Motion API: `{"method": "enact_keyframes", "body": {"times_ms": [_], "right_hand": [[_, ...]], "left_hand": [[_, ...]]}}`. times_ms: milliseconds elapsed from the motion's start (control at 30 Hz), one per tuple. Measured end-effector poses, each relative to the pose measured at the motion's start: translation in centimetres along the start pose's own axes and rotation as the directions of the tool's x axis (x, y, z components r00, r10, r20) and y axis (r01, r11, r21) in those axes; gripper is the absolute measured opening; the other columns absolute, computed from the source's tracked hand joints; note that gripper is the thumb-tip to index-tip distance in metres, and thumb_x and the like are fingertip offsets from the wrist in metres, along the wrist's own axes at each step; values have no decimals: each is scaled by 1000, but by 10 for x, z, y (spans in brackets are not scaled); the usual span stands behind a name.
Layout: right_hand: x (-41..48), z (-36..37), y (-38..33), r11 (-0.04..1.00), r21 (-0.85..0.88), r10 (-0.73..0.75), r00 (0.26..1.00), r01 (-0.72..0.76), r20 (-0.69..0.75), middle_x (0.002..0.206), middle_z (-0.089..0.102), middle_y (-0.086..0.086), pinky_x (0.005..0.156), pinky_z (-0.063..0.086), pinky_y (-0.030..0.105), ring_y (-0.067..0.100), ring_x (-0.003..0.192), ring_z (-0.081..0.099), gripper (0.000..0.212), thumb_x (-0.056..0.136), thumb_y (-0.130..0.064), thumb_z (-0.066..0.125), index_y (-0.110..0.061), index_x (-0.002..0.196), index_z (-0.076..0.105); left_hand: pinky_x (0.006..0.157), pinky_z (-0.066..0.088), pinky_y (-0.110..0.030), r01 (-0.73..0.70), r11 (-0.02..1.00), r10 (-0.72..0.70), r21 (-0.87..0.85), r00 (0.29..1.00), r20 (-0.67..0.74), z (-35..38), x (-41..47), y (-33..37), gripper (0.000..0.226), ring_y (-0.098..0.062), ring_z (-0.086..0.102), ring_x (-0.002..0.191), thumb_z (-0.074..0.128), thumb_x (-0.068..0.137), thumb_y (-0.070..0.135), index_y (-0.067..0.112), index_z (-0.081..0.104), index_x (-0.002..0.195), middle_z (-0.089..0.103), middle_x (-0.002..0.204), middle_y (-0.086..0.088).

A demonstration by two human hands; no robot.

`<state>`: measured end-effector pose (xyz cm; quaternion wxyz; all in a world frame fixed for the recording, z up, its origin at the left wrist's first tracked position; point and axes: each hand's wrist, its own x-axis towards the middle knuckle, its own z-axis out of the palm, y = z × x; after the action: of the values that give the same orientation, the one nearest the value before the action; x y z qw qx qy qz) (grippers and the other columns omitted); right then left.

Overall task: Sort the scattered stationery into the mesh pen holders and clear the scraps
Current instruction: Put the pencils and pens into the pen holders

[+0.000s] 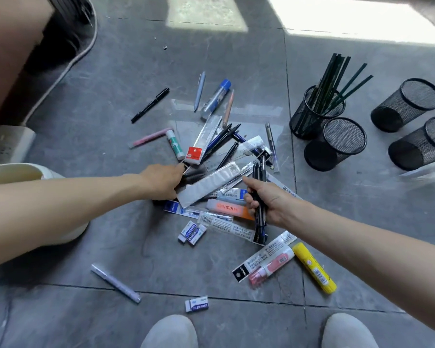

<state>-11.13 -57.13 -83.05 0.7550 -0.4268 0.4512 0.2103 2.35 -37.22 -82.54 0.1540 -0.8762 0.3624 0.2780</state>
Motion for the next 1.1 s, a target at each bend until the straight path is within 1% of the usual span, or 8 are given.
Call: {"method": "enact_keyframes", "body": {"times_ms": [200, 433, 600, 700, 767, 933, 1033, 1100], "right_hand": [[-1, -1, -2, 1000, 3, -27, 999, 27, 16, 44, 46, -1, 35, 33, 16, 7, 29, 33, 32, 90, -35, 61, -14, 69, 46], [-10, 0, -1, 993, -48, -105, 994, 106, 37, 51, 44, 0, 35, 28, 17, 5, 32, 29, 46, 78, -51, 66, -9, 93, 57], [-12, 11, 0, 989, 70, -139, 980, 130, 145, 50, 47, 0, 34, 32, 17, 6, 33, 34, 46, 64, -48, 72, -8, 81, 59], [-12, 17, -1, 993, 102, -79, 977, 60, 199, 60, 52, 9, 47, 51, 28, 17, 44, 48, 43, 61, -41, 80, -6, 80, 63], [-12, 18, -1, 994, 98, -61, 975, 41, 213, 73, 60, 15, 67, 58, 44, 28, 62, 58, 37, 65, -29, 81, -4, 87, 66], [-10, 9, -1, 996, 89, -31, 999, 26, 44, 57, 49, 0, 41, 50, 25, 10, 40, 50, 19, 84, -17, 61, -12, 68, 53], [-12, 3, 0, 998, 53, -34, 999, 34, 13, 49, 55, 3, 38, 44, 19, 11, 39, 49, 25, 85, -20, 65, -11, 66, 52], [-15, 1, -1, 999, 20, -29, 999, 29, 12, 52, 62, 9, 41, 48, 21, 13, 39, 55, 23, 84, -22, 69, -4, 77, 57]], "left_hand": [[67, 39, -31, 15, 978, -14, -210, 1000, 8, -8, -3, 6, 22, -33, 54, 89, 52, 88, 26, 10, 43, 100, 58, 109, -17], [50, 42, -19, -90, 546, 120, -833, 992, -29, -34, -23, 45, 9, -7, 56, 58, 58, 91, 18, 19, 55, 82, 61, 70, 3], [39, 30, -18, -22, 348, 191, -937, 980, 48, -48, -35, 82, 14, -9, 39, 43, 60, 91, 22, 16, 55, 79, 52, 64, -5], [37, 30, -17, -34, 306, 212, -952, 977, 33, -48, -36, 97, 15, -10, 41, 42, 58, 92, 19, 11, 56, 79, 55, 53, 4], [36, 30, -16, -52, 377, 187, -925, 982, 21, -48, -34, 97, 21, -11, 40, 39, 56, 93, 22, 9, 53, 78, 51, 53, -1], [43, 36, -22, -71, 629, 159, -774, 986, 38, -54, -27, 69, 35, -14, 46, 51, 45, 97, 37, 5, 56, 87, 53, 72, -8], [59, 38, -28, -106, 924, 93, -368, 994, -54, -45, -18, 38, 14, -21, 55, 79, 49, 95, 22, 11, 54, 89, 59, 93, -7], [64, 36, -28, -45, 988, 39, -150, 998, -42, -33, -16, 19, 5, -24, 55, 89, 49, 91, 19, 16, 53, 92, 58, 104, -5]]}}
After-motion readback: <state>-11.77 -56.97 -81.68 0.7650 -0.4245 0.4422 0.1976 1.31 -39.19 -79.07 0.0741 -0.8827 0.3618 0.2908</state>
